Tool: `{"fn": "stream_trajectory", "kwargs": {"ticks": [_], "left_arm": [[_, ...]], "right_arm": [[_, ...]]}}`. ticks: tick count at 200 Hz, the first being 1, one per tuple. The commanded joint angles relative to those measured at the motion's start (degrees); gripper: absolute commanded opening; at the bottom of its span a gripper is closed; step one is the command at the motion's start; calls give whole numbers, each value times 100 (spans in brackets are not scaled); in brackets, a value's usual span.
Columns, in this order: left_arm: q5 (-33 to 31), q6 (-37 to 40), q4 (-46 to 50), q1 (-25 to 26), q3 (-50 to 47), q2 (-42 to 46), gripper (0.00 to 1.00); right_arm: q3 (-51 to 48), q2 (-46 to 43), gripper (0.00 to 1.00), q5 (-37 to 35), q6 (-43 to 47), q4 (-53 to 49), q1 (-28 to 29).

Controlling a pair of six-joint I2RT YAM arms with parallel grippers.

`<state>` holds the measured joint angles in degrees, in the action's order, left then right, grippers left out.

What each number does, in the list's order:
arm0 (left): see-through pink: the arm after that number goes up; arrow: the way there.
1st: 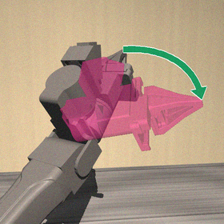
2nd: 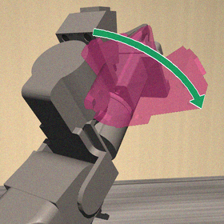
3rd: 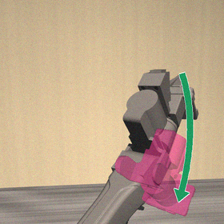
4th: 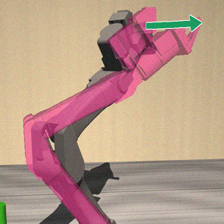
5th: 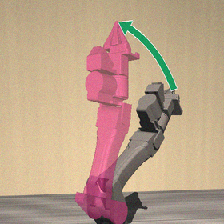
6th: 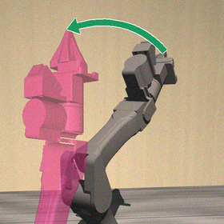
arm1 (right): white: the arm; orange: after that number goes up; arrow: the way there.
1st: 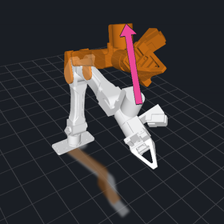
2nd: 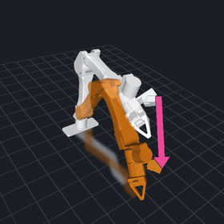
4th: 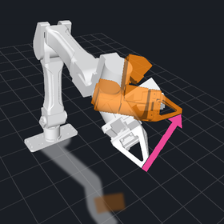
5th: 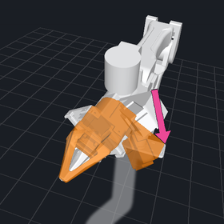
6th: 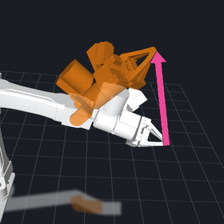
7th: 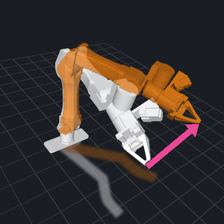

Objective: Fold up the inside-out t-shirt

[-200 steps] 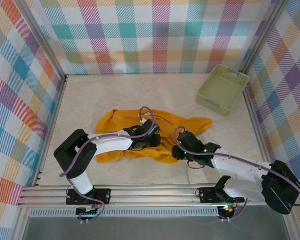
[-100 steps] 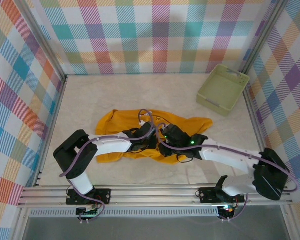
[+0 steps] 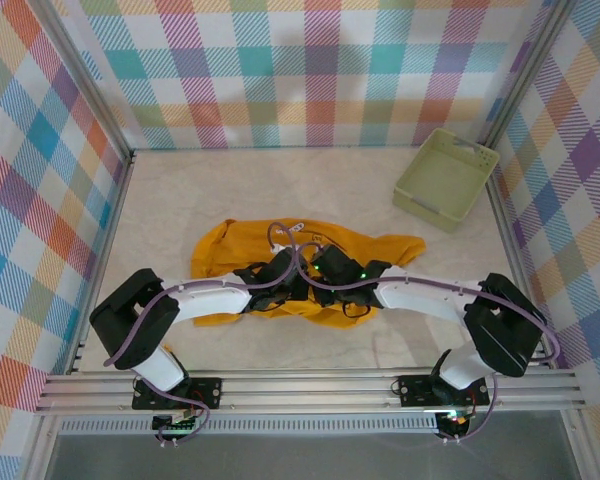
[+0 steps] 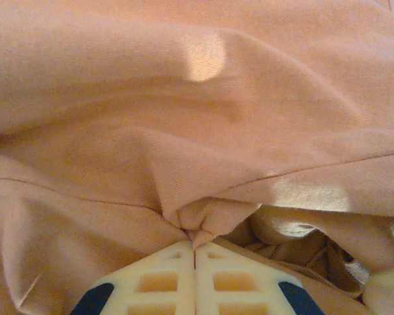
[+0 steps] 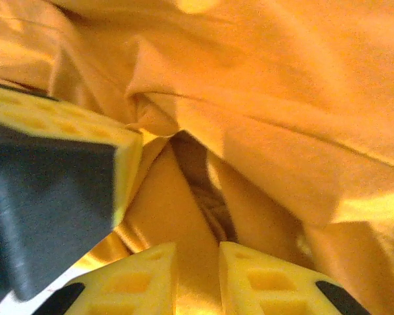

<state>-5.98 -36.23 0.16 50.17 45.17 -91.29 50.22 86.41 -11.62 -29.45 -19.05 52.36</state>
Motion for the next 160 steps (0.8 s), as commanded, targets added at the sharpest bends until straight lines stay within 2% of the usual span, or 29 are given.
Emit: {"fn": "stream_trajectory", "kwargs": {"ticks": [1, 30, 102, 143, 160], "left_arm": [[41, 30, -96, 79, -105, 181, 6], [37, 38, -134, 73, -125, 199, 6], [-19, 74, -89, 73, -140, 252, 6], [-79, 81, -37, 73, -122, 278, 6], [-108, 89, -17, 72, -109, 287, 6]], "right_arm": [[86, 117, 25, -273, 260, -44, -137], [135, 215, 25, -177, 393, -73, -309], [111, 329, 26, -19, 475, -113, -314], [166, 416, 24, 79, 554, -280, -308], [178, 397, 16, 57, 567, -365, -287]]}}
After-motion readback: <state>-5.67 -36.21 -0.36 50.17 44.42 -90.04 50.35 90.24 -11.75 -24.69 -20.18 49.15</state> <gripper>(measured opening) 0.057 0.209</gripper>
